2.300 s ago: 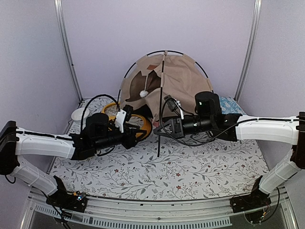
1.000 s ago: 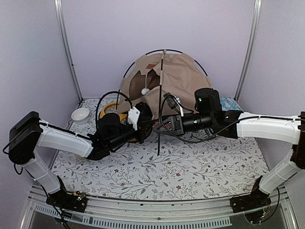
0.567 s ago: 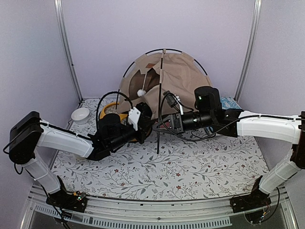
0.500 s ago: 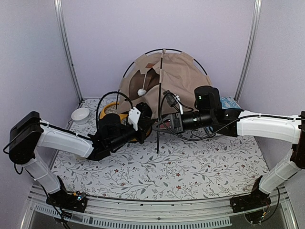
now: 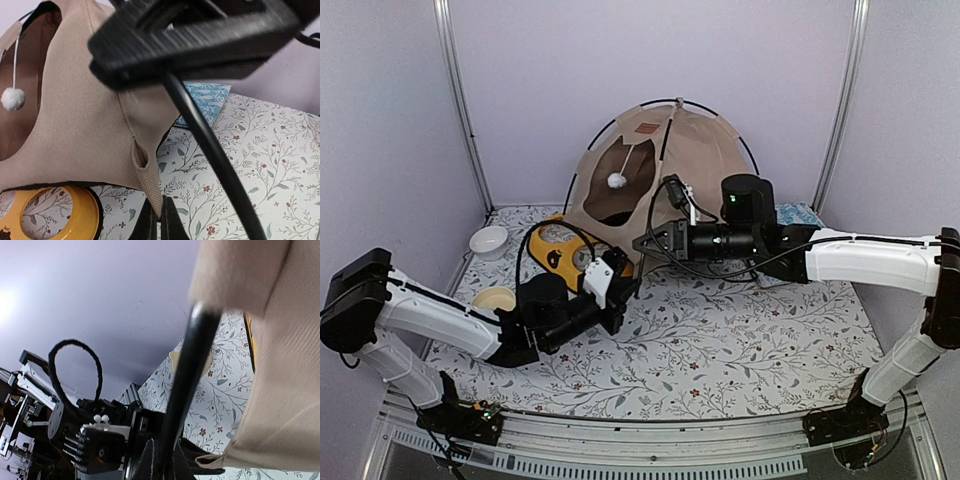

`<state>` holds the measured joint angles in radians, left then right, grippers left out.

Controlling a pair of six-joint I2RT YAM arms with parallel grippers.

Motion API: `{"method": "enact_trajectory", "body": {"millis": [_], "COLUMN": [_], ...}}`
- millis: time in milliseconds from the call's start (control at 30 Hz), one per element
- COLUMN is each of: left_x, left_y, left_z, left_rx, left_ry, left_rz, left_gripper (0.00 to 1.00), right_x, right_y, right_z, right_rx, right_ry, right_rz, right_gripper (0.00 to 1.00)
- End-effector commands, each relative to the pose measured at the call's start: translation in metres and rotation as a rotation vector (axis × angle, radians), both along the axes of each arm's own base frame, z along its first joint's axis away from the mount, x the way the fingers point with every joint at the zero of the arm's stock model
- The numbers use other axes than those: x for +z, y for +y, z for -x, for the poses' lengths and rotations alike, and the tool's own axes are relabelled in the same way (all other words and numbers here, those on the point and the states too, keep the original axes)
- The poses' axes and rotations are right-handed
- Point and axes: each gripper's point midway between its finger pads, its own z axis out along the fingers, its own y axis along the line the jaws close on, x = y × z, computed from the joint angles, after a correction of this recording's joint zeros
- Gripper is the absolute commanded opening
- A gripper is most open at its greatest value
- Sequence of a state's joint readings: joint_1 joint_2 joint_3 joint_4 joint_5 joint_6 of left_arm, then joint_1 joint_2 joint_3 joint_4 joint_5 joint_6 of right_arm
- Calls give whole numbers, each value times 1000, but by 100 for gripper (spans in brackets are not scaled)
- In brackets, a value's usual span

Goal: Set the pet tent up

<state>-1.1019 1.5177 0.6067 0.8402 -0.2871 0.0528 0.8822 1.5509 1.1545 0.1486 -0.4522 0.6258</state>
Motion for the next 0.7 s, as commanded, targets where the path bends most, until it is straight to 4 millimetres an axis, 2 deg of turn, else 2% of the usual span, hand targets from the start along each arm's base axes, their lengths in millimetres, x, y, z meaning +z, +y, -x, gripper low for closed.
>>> {"method": "enact_trajectory", "body": {"millis": [0,167,233,667], "left_x": [-7,-15,-16,-26], "left_y": [13,23,24,17], "left_z": [21,33,37,54], "left_rx": [40,39,37,43], "left_ry": [-5,8,3,-45], "left_rz": [-21,-37,-50,-119], "left_gripper": [0,0,0,0], "right_x": [64,66,80,83], "right_y": [-13,-17,-16,-30], "right_z": [-46,-60,-64,-83], "right_rx": [-199,-237,-245,-389], "right_ry": [-138,-136,-151,-106], "right_rz": [-167,-198,-224,-254], "right_gripper": [0,0,0,0]}}
